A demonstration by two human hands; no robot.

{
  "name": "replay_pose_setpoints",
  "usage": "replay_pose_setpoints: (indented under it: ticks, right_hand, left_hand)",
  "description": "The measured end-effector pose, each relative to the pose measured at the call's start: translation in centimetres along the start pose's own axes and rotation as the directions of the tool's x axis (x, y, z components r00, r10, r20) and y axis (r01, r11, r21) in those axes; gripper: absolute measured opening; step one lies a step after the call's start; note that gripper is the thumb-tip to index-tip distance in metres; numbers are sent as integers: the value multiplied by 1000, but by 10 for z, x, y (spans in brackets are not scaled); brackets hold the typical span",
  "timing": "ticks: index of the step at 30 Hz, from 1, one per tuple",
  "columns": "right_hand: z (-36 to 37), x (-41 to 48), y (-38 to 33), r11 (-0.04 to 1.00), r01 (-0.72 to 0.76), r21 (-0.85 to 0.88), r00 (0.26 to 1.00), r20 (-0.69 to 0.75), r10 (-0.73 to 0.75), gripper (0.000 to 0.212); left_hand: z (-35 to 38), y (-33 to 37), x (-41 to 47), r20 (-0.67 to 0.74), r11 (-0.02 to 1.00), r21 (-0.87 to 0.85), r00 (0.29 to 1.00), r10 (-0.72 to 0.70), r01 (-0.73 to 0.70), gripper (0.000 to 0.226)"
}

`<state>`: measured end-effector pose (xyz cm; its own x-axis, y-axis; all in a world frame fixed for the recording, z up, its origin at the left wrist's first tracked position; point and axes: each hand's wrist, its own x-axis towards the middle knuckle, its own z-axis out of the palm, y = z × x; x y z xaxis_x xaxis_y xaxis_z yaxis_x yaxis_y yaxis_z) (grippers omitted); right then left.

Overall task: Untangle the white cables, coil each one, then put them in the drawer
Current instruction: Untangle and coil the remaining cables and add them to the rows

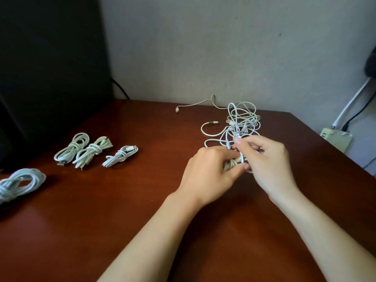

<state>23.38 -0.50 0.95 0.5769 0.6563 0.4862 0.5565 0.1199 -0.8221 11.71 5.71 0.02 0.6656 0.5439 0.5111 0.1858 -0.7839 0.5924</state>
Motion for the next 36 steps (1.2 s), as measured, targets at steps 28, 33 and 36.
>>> replay_pose_setpoints:
  ticks: [28,33,36]
  right_hand:
    - [-8,4,-1,846,455,-277,890,127,-437,16]
    - [-14,7,-2,932,224,-284,933,339,-121,34]
    - [-15,8,-3,914,239,-328,930,347,-119,16]
  left_hand:
    - [-7,-5,10,238,503,-738,871,-431,450,23]
    - [-9,-9,9,295,498,-708,851,-435,500,24]
    - [-10,-7,9,281,503,-717,860,-425,482,21]
